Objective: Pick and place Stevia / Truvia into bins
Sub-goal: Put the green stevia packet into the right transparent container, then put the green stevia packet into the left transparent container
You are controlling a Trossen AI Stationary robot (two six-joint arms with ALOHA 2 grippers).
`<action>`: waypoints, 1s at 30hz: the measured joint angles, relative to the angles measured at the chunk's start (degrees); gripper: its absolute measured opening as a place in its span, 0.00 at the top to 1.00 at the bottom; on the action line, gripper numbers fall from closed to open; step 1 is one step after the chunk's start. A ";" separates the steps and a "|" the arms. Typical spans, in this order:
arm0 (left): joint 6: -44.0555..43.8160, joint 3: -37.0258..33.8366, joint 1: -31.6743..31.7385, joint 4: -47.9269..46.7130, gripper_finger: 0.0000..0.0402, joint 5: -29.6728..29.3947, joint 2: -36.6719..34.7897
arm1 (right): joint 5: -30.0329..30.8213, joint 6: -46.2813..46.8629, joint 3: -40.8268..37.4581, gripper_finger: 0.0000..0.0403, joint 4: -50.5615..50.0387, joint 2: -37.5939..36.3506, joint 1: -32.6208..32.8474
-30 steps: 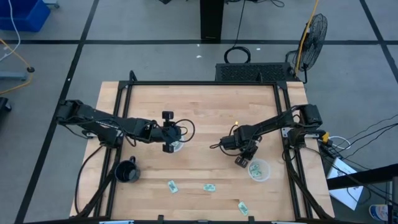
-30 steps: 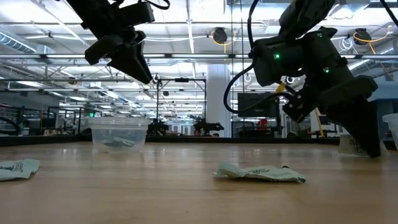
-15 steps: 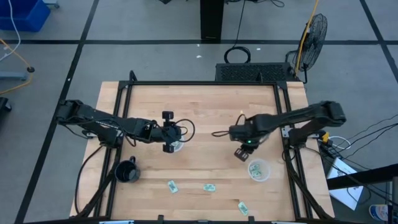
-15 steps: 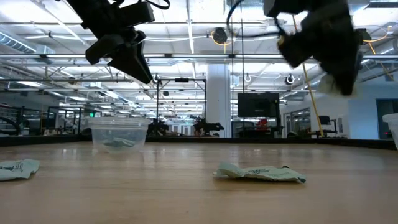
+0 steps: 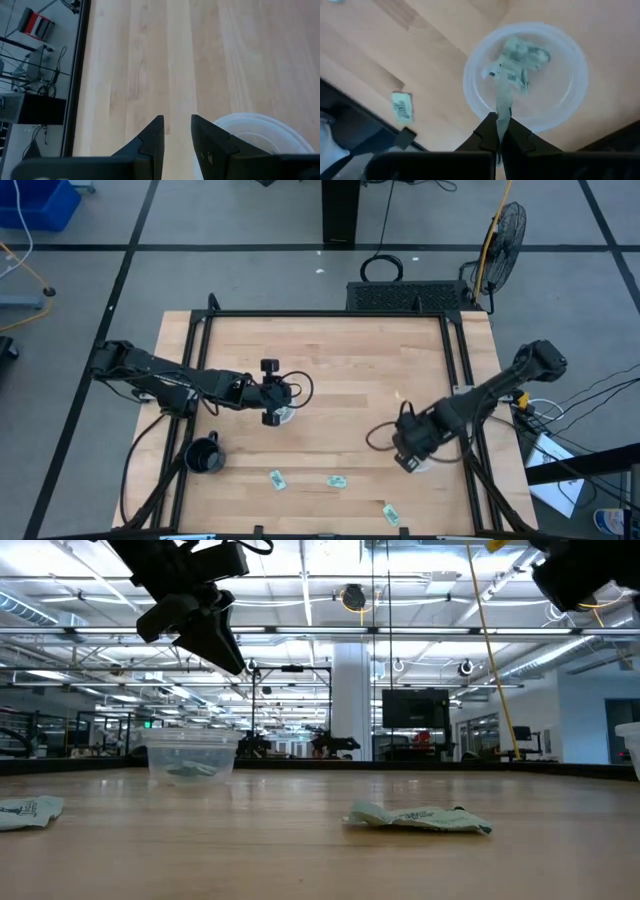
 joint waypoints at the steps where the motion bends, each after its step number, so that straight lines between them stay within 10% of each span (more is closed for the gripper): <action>1: 0.02 0.00 0.00 0.00 0.74 0.30 0.00 | -0.09 1.70 -0.63 0.99 0.90 0.47 0.81; 10: 0.16 0.00 0.00 -0.01 0.74 2.56 0.00 | -0.33 5.36 -11.75 0.91 17.72 1.14 2.59; 30: 0.98 0.00 0.00 4.51 0.74 6.35 0.00 | -2.07 0.14 -16.49 0.80 19.12 -7.95 -0.08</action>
